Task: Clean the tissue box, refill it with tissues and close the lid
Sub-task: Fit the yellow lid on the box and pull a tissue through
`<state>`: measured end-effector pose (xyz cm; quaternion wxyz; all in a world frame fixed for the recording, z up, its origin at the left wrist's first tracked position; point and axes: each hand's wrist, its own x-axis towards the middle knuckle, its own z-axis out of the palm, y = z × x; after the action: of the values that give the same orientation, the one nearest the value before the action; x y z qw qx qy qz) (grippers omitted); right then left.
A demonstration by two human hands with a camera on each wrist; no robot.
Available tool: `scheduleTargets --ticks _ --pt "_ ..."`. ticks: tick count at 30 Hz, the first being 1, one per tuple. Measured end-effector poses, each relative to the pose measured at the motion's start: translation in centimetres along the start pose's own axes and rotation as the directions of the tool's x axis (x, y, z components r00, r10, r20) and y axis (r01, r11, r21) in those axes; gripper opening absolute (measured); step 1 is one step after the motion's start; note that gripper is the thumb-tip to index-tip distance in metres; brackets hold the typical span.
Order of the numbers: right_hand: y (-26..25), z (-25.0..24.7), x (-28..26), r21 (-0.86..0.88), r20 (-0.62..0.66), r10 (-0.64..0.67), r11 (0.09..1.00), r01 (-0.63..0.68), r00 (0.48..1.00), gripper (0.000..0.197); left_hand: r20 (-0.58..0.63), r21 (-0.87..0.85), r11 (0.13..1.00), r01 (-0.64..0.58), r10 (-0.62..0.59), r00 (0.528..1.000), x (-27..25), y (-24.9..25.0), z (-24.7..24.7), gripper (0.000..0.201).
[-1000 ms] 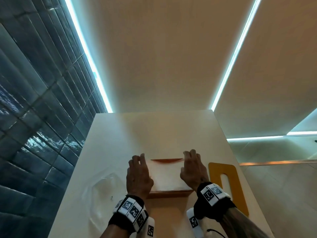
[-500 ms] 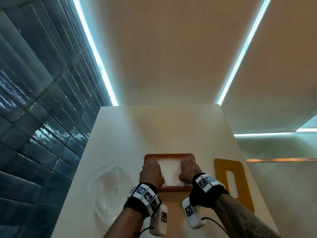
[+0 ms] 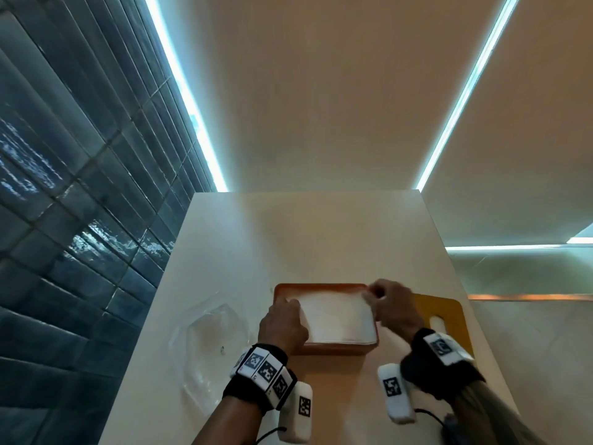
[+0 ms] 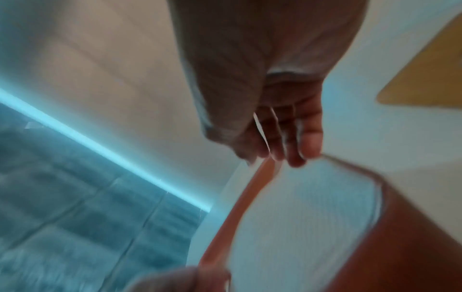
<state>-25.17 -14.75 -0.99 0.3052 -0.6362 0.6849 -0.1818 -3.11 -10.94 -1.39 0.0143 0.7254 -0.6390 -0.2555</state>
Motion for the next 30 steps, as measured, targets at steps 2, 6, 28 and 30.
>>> scheduleTargets --ticks 2,6,28,30 --pt "2.9 -2.3 0.0 0.020 -0.190 0.150 0.989 -0.149 0.970 0.021 -0.097 -0.093 0.995 -0.029 0.020 0.995 -0.2 -0.1 -0.3 0.028" --pt "8.6 -2.3 -0.7 -0.251 -0.006 0.434 0.871 -0.422 0.901 0.024 -0.231 -0.255 0.958 -0.132 0.072 0.970 -1.7 0.9 -0.8 0.009" --pt "0.8 -5.4 -2.1 -0.083 -0.160 0.015 0.996 -0.028 0.987 0.032 -0.306 -0.561 0.800 -0.210 0.035 0.951 -3.1 -0.6 -2.9 0.009" --pt "-2.3 -5.2 -2.5 -0.151 0.010 -0.157 0.976 0.157 0.987 0.029 -0.347 -0.590 0.782 -0.199 -0.023 0.938 -2.5 -1.2 -3.4 0.009"
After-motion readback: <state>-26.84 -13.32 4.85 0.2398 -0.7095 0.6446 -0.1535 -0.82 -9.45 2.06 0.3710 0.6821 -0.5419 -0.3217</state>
